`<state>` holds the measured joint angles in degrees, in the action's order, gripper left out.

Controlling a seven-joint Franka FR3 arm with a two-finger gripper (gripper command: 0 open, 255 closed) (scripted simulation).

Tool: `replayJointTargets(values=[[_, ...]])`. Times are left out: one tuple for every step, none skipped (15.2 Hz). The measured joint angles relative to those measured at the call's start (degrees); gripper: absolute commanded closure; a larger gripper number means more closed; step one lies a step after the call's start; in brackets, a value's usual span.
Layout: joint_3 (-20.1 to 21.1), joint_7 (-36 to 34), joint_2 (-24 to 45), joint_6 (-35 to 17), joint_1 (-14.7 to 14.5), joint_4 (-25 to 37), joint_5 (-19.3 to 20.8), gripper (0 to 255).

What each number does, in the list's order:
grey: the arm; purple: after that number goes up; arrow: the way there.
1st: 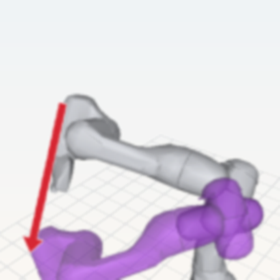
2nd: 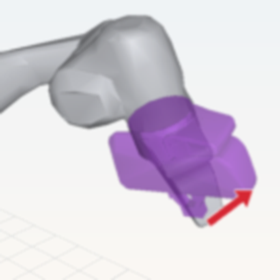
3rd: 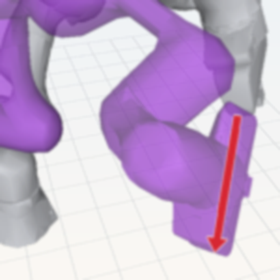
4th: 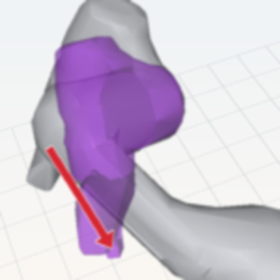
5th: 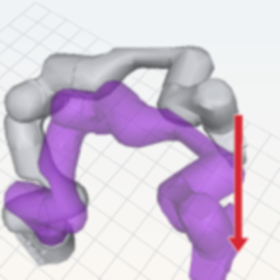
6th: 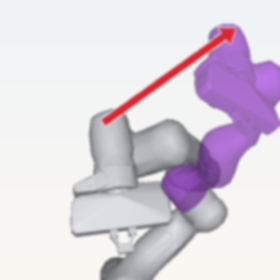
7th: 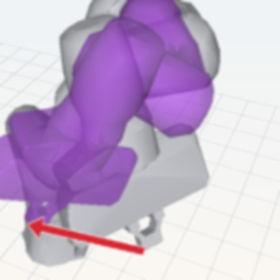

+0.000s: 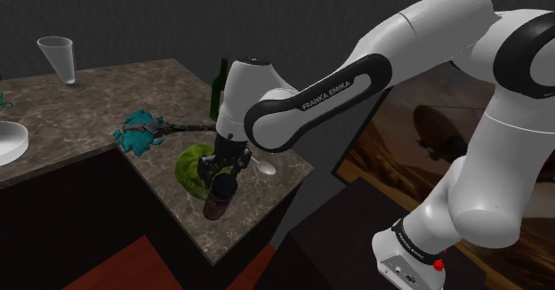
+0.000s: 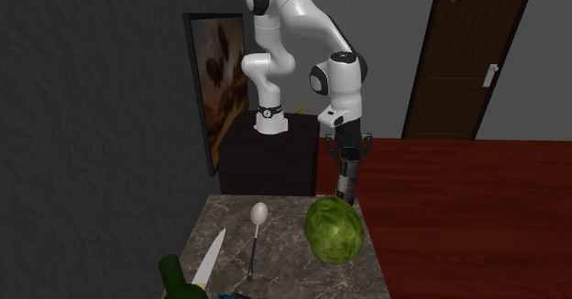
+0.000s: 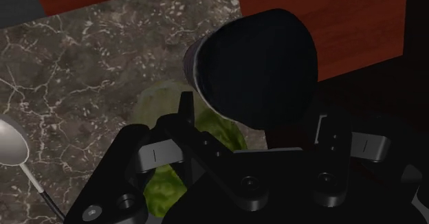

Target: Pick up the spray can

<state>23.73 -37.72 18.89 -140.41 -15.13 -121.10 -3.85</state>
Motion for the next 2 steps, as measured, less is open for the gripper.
replayJointTargets(values=[[0.13,0.07,-0.58,0.54,0.12,-0.01,-0.24,255],[0.25,0.11,-1.06,0.93,0.19,-0.08,-0.44,255]])
